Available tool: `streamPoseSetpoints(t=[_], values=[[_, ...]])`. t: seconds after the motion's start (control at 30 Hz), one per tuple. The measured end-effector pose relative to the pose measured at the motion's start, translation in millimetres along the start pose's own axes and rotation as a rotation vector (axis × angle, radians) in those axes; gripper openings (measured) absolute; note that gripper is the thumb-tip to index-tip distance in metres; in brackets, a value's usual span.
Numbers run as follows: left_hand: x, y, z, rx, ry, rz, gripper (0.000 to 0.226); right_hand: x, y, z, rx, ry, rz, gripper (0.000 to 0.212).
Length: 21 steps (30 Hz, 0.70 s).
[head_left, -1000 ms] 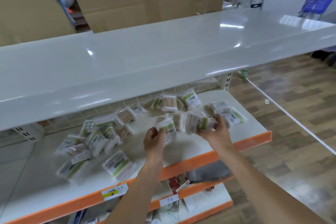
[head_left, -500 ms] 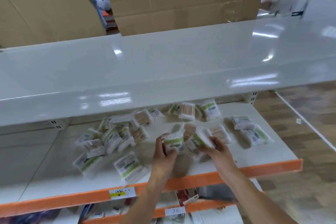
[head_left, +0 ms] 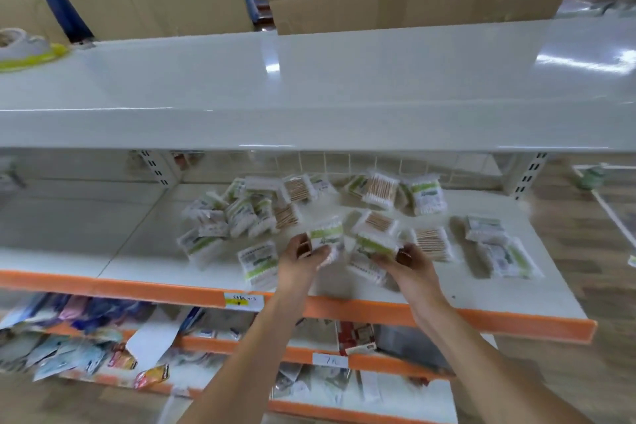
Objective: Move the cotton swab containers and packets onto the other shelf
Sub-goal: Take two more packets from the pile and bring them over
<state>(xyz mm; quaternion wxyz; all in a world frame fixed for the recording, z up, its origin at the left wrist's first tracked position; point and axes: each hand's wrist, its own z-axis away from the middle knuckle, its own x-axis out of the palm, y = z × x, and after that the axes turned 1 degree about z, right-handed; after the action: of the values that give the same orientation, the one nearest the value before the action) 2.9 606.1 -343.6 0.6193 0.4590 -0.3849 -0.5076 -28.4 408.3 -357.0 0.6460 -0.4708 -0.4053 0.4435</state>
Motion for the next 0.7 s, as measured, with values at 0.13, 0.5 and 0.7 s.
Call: streamPoseSetpoints(t=[0.13, 0.5, 0.7], values=[[-25, 4, 10, 0.017, 0.086, -0.009, 0.059, 17, -3, 6, -0.013, -0.057, 0.018, 0.035], [-108, 15, 54, 0.097, 0.249, 0.128, 0.020, 103, -3, 22, -0.058, -0.308, 0.050, 0.031], [-166, 8, 78, 0.076, 0.379, 0.178, 0.017, 151, 6, 39, -0.040, -0.471, 0.065, 0.022]])
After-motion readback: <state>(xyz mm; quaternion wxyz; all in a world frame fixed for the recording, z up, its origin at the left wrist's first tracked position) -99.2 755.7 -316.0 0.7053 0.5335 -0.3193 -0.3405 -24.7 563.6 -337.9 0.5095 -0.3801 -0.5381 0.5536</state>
